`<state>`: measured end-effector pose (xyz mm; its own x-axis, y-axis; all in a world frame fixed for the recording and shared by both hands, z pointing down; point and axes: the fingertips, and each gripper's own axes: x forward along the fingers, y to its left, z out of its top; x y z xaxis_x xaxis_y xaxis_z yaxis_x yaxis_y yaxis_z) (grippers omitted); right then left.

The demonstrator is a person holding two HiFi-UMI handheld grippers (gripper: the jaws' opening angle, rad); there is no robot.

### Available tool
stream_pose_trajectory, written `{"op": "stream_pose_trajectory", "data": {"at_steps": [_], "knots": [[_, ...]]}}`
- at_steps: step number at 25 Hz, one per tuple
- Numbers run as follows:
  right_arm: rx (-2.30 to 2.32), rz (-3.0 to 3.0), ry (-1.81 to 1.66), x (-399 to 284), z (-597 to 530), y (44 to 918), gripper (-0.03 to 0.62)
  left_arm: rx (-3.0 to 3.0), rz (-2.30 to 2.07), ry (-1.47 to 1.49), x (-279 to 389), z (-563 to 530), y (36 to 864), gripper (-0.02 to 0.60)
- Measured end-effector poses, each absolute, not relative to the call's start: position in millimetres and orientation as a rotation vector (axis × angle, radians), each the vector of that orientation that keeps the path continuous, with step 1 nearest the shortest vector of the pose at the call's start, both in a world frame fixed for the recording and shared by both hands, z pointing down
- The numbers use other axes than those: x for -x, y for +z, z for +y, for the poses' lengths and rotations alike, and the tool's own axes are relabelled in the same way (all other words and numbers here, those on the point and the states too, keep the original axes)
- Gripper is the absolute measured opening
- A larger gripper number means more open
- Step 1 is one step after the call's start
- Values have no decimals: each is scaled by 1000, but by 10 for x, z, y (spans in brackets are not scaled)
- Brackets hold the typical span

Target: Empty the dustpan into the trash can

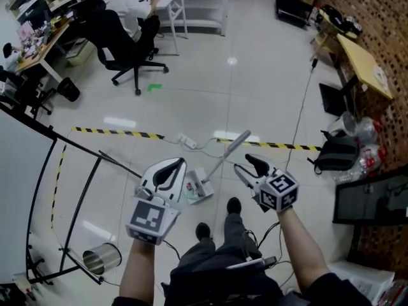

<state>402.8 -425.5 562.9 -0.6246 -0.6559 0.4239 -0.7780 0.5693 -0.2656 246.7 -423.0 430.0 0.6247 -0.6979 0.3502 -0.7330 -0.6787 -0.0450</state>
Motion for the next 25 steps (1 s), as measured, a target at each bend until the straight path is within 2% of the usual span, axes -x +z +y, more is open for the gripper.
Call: {"op": "stream_pose_trajectory", "data": {"at_steps": [9,22,23,25], "knots": [[-1298,-2477,687,-4033,-4634,6327,260,-2657,-1226,639,-2366,-4329,4668,-2],[-1325,-2566,619,-3825,-5061,6608,264,-2534,-1259,703,-2115,-4378,5143,-3],[-1320,-2579,617,-3807,-5075,6613,261,-2526,-1263,699,-2094,-4385,5174,-3],[-1307,-2602,618,-3779,-5099,6613,196,-2515,-1271,693,-2069,-4407,5218,-3]]}}
